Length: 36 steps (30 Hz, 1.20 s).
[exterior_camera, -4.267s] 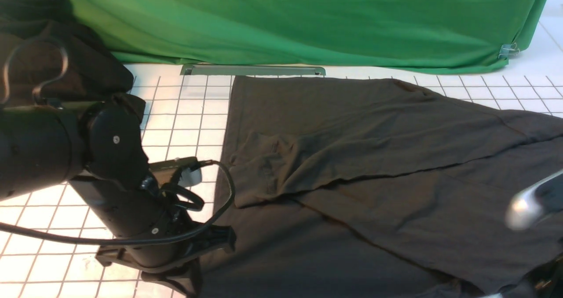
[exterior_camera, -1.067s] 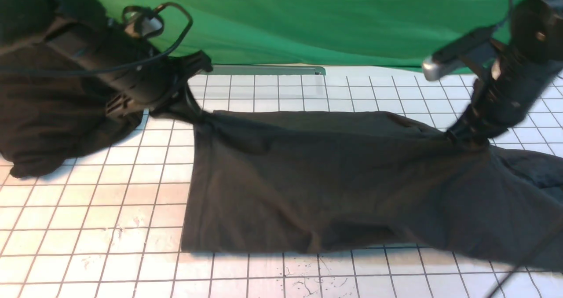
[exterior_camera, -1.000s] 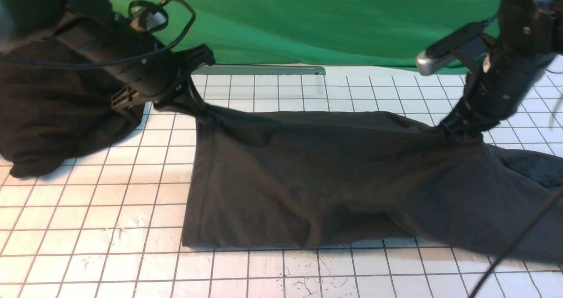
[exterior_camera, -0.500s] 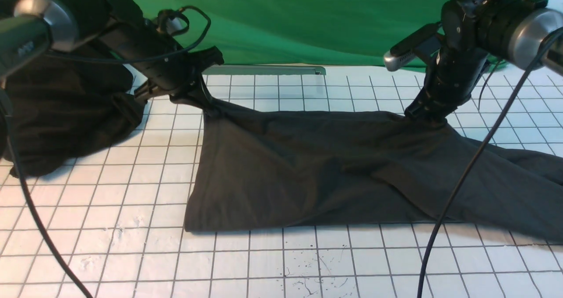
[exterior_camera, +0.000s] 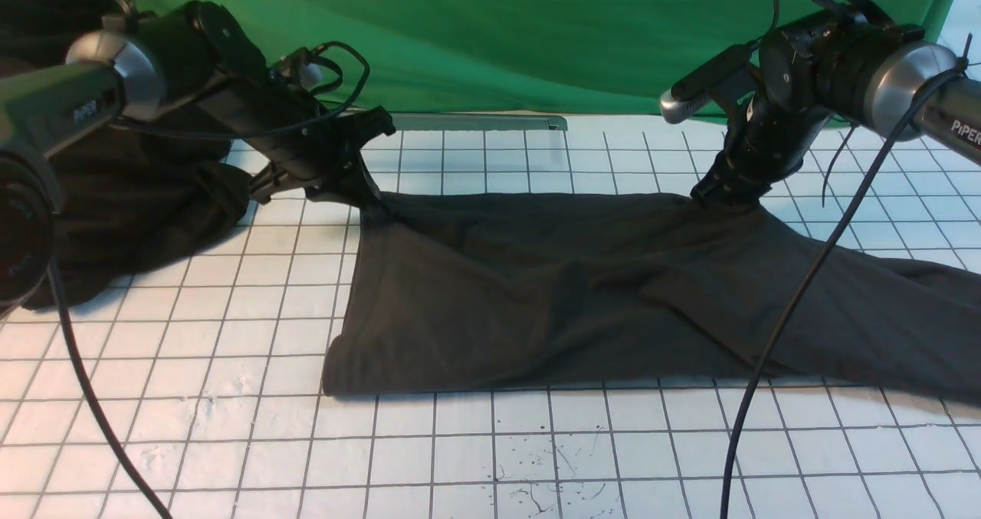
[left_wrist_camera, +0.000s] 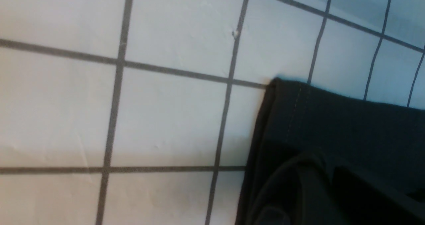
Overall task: Fold a long-sleeved shirt over a white checkered tablecloth.
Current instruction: 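Fold the black garment in half by bringing its near edge over to the far edge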
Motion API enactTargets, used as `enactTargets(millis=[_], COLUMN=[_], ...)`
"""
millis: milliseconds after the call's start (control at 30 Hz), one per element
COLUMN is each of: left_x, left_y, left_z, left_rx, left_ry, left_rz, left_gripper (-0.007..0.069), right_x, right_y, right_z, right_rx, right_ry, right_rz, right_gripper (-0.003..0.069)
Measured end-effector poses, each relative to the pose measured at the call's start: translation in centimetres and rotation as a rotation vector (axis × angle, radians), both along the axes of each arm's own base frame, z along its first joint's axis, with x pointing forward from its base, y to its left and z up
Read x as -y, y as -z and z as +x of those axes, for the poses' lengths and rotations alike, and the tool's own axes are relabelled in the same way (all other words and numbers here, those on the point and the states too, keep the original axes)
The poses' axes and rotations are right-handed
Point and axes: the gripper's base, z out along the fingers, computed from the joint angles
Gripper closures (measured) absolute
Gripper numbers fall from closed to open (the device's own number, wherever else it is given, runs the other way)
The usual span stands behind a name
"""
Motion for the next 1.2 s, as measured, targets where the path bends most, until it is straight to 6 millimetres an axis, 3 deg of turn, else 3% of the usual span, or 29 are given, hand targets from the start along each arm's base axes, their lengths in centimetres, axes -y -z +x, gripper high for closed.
enactTargets(millis=[33, 167, 233, 333, 400, 467, 500, 533, 567, 633, 700, 733, 800, 833, 900, 1100, 1200], left_x=[0.0, 0.0, -0.1, -0.1, -0.1, -0.2, -0.2, -0.2, -0.2, -0.2, -0.2, -0.2, -0.3, -0.3, -0.1, 2.2, 3.5], left_y=[0.0, -0.5, -2.2, -4.6, -6.8, -8.8, -8.9, -10.0, -10.5, -11.2, -11.6, -11.7, -11.6, -11.6, -10.9, -7.3, -5.6], left_z=[0.0, -0.1, -0.4, -0.9, -1.3, -1.8, -1.9, -2.3, -2.6, -3.2, -3.7, -3.9, -4.7, -4.8, -5.4, -4.6, -4.4], left_rx=[0.0, 0.005, 0.043, 0.094, 0.139, 0.181, 0.181, 0.201, 0.203, 0.191, 0.172, 0.167, 0.109, 0.095, 0.033, -0.023, -0.055], left_ry=[0.0, 0.005, 0.024, 0.03, 0.034, 0.036, 0.039, 0.063, 0.08, 0.111, 0.152, 0.17, 0.23, 0.238, 0.293, 0.362, 0.402], left_rz=[0.0, 0.0, 0.005, 0.003, 0.0, -0.002, -0.002, 0.01, 0.019, 0.03, 0.048, 0.057, 0.085, 0.087, 0.125, 0.141, 0.143], left_gripper=[0.0477, 0.0352, 0.0264, 0.0181, 0.014, 0.0125, 0.0125, 0.0131, 0.0146, 0.019, 0.0268, 0.03, 0.0454, 0.0466, 0.0589, 0.0606, 0.058], right_x=[0.0, 0.1, 0.3, 1.0, 2.0, 3.4, 3.5, 5.1, 6.1, 7.4, 9.2, 9.8, 11.7, 11.8, 13.4, 13.7, 13.5], right_y=[-0.1, -1.5, -3.6, -8.2, -12.1, -15.5, -15.8, -18.3, -19.3, -20.2, -21.2, -21.1, -20.7, -20.3, -18.4, -12.3, -10.9], right_z=[0.0, -0.2, -0.6, -1.3, -2.6, -4.0, -4.2, -5.9, -6.7, -7.9, -9.6, -10.1, -12.4, -12.6, -14.8, -16.5, -16.6], right_rx=[0.001, 0.011, 0.037, 0.099, 0.134, 0.154, 0.154, 0.159, 0.164, 0.164, 0.168, 0.153, 0.109, 0.092, 0.003, -0.159, -0.181], right_ry=[0.0, 0.006, 0.013, 0.035, 0.065, 0.105, 0.107, 0.151, 0.176, 0.214, 0.267, 0.283, 0.336, 0.341, 0.398, 0.435, 0.437], right_rz=[0.0, -0.002, 0.002, 0.016, 0.023, 0.027, 0.027, 0.029, 0.036, 0.051, 0.074, 0.081, 0.112, 0.112, 0.146, 0.207, 0.227], right_gripper=[0.0399, 0.0201, 0.0127, 0.0116, 0.0168, 0.0272, 0.0285, 0.0423, 0.0505, 0.0593, 0.0639, 0.0646, 0.0657, 0.0657, 0.0657, 0.0631, 0.0618])
